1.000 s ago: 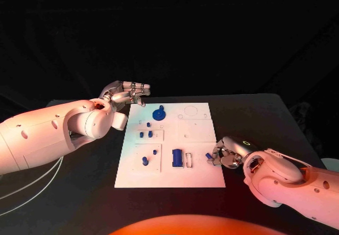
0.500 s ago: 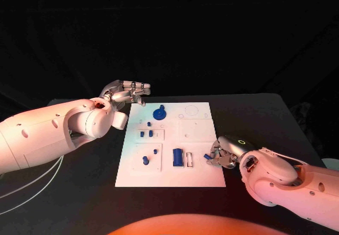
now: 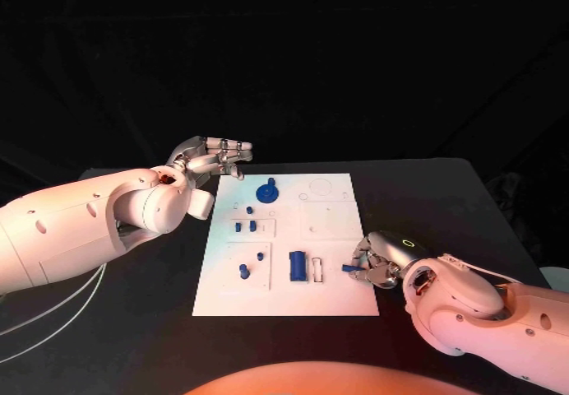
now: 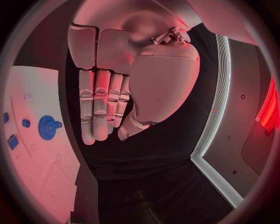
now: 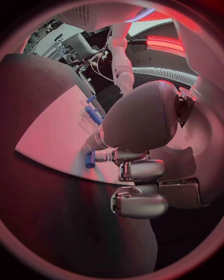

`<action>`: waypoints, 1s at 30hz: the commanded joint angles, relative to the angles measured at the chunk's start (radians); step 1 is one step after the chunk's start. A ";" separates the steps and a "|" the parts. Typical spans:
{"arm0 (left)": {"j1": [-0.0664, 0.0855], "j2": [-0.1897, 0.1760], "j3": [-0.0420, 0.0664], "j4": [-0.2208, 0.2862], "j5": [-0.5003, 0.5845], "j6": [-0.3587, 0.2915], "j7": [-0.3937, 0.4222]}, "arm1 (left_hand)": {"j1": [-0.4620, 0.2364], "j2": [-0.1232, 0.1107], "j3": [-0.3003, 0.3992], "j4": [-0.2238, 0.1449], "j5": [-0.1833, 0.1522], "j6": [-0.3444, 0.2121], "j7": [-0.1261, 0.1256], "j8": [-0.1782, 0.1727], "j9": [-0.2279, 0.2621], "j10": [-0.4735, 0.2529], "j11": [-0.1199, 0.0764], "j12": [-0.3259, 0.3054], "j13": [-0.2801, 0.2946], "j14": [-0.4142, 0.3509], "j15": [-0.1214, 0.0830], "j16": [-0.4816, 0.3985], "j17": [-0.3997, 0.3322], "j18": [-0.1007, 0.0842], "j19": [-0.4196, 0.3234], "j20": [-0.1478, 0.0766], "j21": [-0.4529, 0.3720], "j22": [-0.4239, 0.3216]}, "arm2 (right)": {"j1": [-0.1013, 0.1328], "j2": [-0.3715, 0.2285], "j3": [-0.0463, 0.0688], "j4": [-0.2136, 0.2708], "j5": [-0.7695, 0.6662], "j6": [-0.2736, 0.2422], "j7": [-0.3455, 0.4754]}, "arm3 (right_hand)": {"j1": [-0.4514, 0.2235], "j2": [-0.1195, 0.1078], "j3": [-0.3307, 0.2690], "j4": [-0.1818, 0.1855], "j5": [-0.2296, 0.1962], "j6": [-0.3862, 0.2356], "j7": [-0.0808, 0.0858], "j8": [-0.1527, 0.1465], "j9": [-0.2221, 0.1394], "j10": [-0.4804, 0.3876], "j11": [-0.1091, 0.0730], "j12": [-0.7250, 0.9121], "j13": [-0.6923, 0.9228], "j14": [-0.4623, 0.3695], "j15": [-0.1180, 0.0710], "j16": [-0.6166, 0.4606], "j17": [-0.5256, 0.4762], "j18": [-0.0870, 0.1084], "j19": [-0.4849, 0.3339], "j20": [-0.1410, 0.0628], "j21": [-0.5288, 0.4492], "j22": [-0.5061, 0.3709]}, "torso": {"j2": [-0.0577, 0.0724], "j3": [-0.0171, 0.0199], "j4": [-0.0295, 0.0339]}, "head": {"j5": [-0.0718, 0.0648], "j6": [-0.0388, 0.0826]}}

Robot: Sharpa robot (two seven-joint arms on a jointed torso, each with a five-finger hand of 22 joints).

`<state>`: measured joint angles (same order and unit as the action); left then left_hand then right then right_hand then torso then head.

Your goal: Assemble the parts on the task board

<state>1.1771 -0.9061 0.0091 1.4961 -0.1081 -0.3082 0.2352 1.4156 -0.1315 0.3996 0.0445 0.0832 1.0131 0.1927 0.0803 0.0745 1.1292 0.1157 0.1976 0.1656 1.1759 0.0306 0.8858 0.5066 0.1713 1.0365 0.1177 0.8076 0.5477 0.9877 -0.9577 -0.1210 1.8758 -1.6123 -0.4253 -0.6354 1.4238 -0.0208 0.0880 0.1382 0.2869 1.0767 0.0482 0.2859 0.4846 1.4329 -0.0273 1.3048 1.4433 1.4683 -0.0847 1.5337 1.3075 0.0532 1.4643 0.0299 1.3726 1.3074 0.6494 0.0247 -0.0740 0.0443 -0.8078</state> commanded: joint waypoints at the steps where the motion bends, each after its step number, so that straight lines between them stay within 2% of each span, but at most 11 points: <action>1: 0.000 0.003 0.001 0.002 0.004 0.016 0.006 | -0.001 0.002 -0.003 -0.002 -0.003 -0.009 0.001 0.005 -0.001 -0.009 -0.001 0.004 0.001 -0.007 0.003 0.006 -0.002 0.013 0.005 0.004 -0.006 -0.001 | 0.003 0.008 0.001 0.014 0.096 -0.088 0.003 | 0.003 0.030 0.027 0.009 -0.007 0.005 -0.006 0.005 0.007 0.009 -0.002 0.003 -0.069 0.089 -0.004 0.005 0.199 -0.018 0.049 -0.006 0.004 0.216 | 0.001 -0.0001 -0.0003 | 0.000 0.002; 5: 0.000 0.004 0.001 0.002 0.004 0.016 0.006 | -0.001 0.002 -0.003 -0.002 -0.003 -0.009 0.001 0.005 -0.001 -0.009 -0.001 0.004 0.001 -0.007 0.003 0.006 -0.002 0.013 0.005 0.004 -0.006 -0.001 | 0.005 0.020 0.001 0.021 0.147 -0.117 0.017 | -0.009 0.021 0.049 0.015 -0.005 0.005 -0.006 0.006 0.010 0.010 -0.002 0.004 -0.067 0.089 -0.003 0.006 0.199 -0.018 0.049 -0.006 0.005 0.216 | 0.001 0.0004 0.0007 | 0.000 0.001; 6: 0.000 0.004 0.001 0.002 0.004 0.017 0.006 | -0.001 0.002 -0.003 -0.002 -0.003 -0.009 0.001 0.005 -0.001 -0.009 -0.001 0.004 0.001 -0.007 0.003 0.006 -0.002 0.013 0.005 0.004 -0.006 -0.001 | 0.005 0.025 0.001 0.021 0.162 -0.123 0.020 | -0.019 0.009 0.073 0.019 -0.002 0.004 -0.006 0.007 0.013 0.010 -0.002 0.003 -0.067 0.089 -0.003 0.006 0.200 -0.018 0.049 -0.006 0.004 0.216 | 0.001 0.0004 0.0004 | 0.000 0.001; 10: 0.000 0.004 0.001 0.002 0.004 0.017 0.006 | -0.001 0.002 -0.003 -0.002 -0.003 -0.009 0.001 0.005 -0.001 -0.009 -0.001 0.004 0.001 -0.007 0.003 0.006 -0.002 0.013 0.005 0.004 -0.006 -0.001 | 0.006 0.043 0.001 0.015 0.254 -0.133 0.030 | -0.035 0.002 0.094 0.026 -0.001 0.004 -0.005 0.009 0.016 0.011 -0.001 0.004 -0.066 0.089 -0.003 0.005 0.199 -0.017 0.048 -0.005 0.000 0.215 | 0.001 -0.0008 0.0008 | -0.002 0.000; 17: 0.000 0.006 0.001 0.002 0.004 0.017 0.005 | 0.001 0.002 -0.002 -0.003 -0.003 -0.010 0.000 0.005 -0.001 -0.009 -0.002 0.005 0.001 -0.007 0.003 0.006 -0.002 0.013 0.005 0.004 -0.006 -0.001 | 0.007 0.081 0.001 -0.005 0.382 -0.120 0.046 | -0.081 -0.007 0.126 0.050 -0.004 0.006 -0.005 0.013 0.021 0.015 -0.001 0.010 -0.060 0.089 -0.002 0.005 0.198 -0.016 0.047 -0.004 -0.003 0.214 | 0.002 0.0006 0.0007 | 0.001 0.000; 22: 0.000 0.008 0.001 0.001 0.004 0.018 0.005 | 0.001 0.002 -0.002 -0.003 -0.003 -0.010 0.000 0.005 -0.001 -0.009 -0.002 0.005 0.001 -0.007 0.003 0.006 -0.002 0.013 0.005 0.004 -0.006 -0.001 | 0.007 0.110 0.001 -0.026 0.439 -0.108 0.059 | -0.151 -0.010 0.120 0.089 0.009 0.023 -0.007 0.024 0.029 0.030 -0.001 0.034 -0.042 0.089 -0.002 0.006 0.201 -0.017 0.048 -0.004 0.000 0.215 | 0.002 0.0008 0.0013 | 0.006 0.001; 27: 0.000 0.008 0.001 0.001 0.004 0.017 0.005 | 0.001 0.002 -0.002 -0.003 -0.003 -0.010 0.000 0.005 -0.001 -0.009 -0.002 0.005 0.001 -0.007 0.003 0.006 -0.002 0.013 0.005 0.004 -0.006 -0.001 | 0.007 0.123 0.001 -0.040 0.457 -0.094 0.061 | -0.157 -0.011 0.120 0.090 0.014 0.027 -0.009 0.027 0.031 0.035 -0.003 0.045 -0.034 0.090 -0.003 0.007 0.203 -0.018 0.050 -0.005 0.006 0.217 | 0.002 0.0013 0.0027 | 0.007 -0.001; 30: 0.000 0.008 0.001 0.001 0.004 0.017 0.005 | 0.001 0.002 -0.002 -0.003 -0.003 -0.010 0.000 0.005 -0.001 -0.009 -0.002 0.005 0.001 -0.007 0.003 0.006 -0.002 0.013 0.005 0.004 -0.006 -0.001 | 0.007 0.131 0.001 -0.048 0.461 -0.090 0.060 | -0.158 -0.012 0.120 0.090 0.015 0.028 -0.010 0.028 0.032 0.036 -0.004 0.046 -0.033 0.090 -0.004 0.008 0.204 -0.018 0.050 -0.005 0.006 0.217 | 0.002 0.0010 0.0007 | 0.008 -0.003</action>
<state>1.1770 -0.9001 0.0091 1.4951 -0.1081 -0.3066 0.2349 1.4156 -0.1315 0.3996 0.0445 0.0832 1.0131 0.1927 0.0803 0.0745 1.1255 0.1121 0.1976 0.1653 1.1759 0.0307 0.8858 0.5057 0.1713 1.0364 0.1177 0.8076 0.5479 0.9949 -0.8295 -0.1199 1.8303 -1.1862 -0.5333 -0.5904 1.2710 -0.0294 0.2085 0.2264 0.2978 1.0809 0.0589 0.3021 0.4846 1.4615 -0.0304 1.3453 1.3082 1.4682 -0.0845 1.5376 1.3073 0.0532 1.4643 0.0300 1.3726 1.3079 0.6516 0.0255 -0.0723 0.0514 -0.8093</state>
